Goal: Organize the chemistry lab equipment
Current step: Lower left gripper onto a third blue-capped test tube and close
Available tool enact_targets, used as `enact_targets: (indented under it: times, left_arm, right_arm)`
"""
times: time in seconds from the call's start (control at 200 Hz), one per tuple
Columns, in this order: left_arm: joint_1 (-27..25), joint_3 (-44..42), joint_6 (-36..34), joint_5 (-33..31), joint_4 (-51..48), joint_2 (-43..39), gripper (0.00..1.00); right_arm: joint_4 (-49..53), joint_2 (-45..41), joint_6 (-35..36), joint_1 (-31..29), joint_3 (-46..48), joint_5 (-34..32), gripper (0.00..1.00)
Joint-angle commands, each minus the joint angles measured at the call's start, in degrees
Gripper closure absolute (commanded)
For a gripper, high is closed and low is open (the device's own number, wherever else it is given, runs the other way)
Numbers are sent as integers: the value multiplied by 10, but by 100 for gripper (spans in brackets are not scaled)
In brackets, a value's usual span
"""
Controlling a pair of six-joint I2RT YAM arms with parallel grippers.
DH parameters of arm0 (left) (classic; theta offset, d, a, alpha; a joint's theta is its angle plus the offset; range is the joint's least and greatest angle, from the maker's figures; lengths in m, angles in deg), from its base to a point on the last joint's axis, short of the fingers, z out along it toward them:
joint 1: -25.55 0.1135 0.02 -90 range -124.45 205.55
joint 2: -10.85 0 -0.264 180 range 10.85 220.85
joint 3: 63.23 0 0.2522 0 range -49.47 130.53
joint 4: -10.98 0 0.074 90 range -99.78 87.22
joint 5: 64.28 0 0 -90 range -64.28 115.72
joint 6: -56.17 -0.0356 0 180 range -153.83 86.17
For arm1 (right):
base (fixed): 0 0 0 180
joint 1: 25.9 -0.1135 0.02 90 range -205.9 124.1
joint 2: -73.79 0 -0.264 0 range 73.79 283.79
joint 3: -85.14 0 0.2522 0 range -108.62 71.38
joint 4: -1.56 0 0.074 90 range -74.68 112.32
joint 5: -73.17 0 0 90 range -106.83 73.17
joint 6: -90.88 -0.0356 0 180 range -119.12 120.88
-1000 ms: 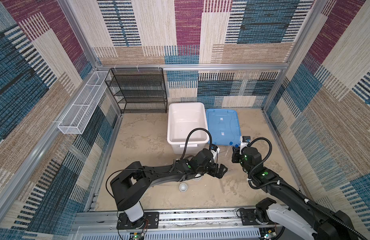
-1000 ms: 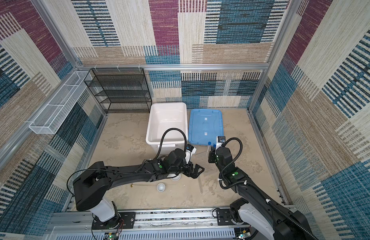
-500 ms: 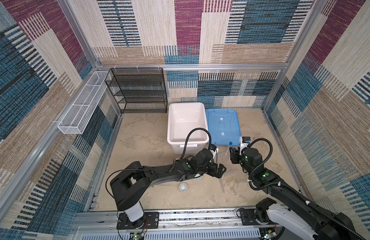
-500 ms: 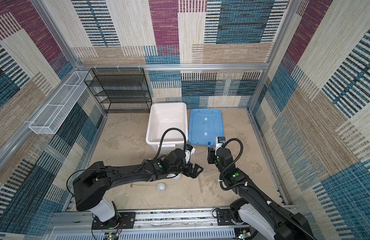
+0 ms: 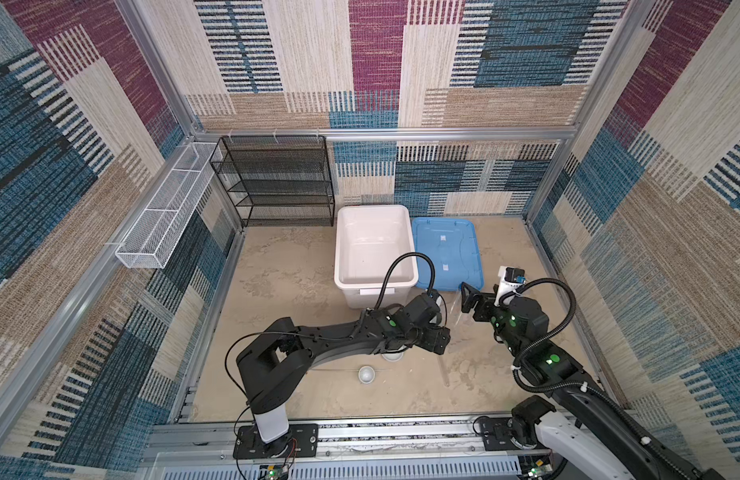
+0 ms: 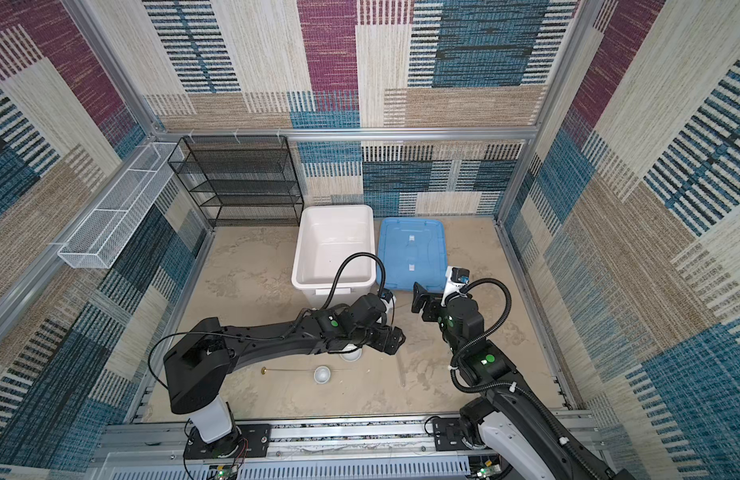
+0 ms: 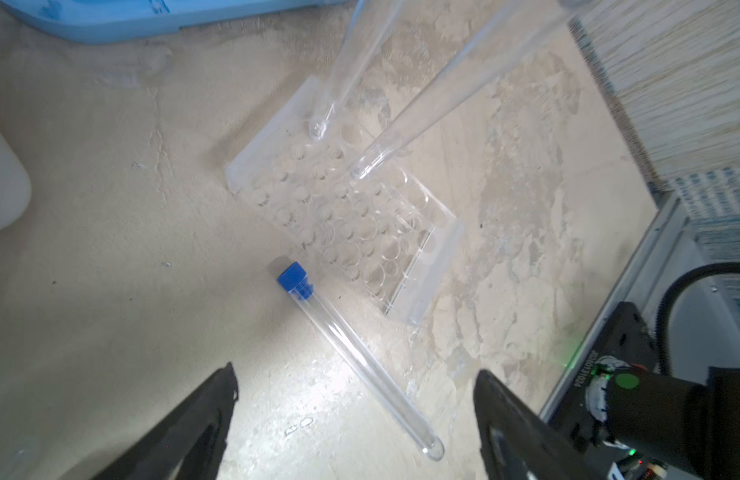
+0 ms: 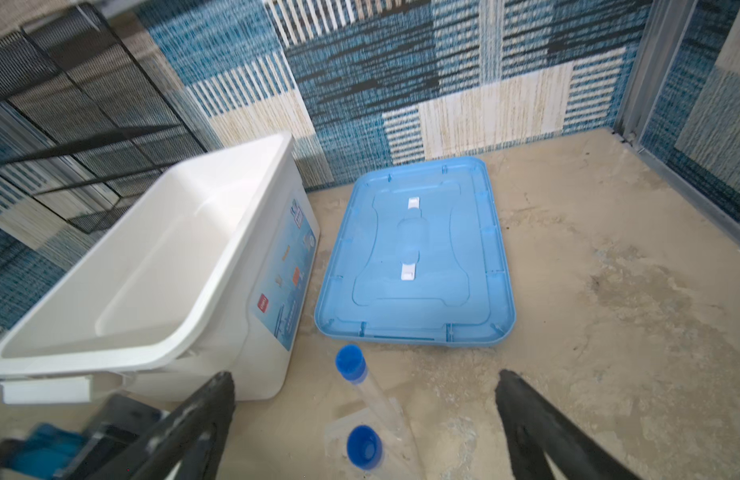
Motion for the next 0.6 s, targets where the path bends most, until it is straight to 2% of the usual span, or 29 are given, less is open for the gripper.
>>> enact_targets:
  times: [0.0,0.25,0.476,0.596]
  left_arm:
    - [-7,20,-18,-18,-79,20,12]
    - [-23,96,-32,-31,-153,89,18]
    - [-23,131,-37,-49,-173,127,29]
    - [-24,140,-37,-50,-175,142,29]
  right_arm:
    - [36,-22,-28,0,-15,-33,1]
    - [54,-44,-23,0,-10,-43,1]
    - [58,-61,-21,0,5,-48,1]
    - [61,-65,-13,0,4,-52,1]
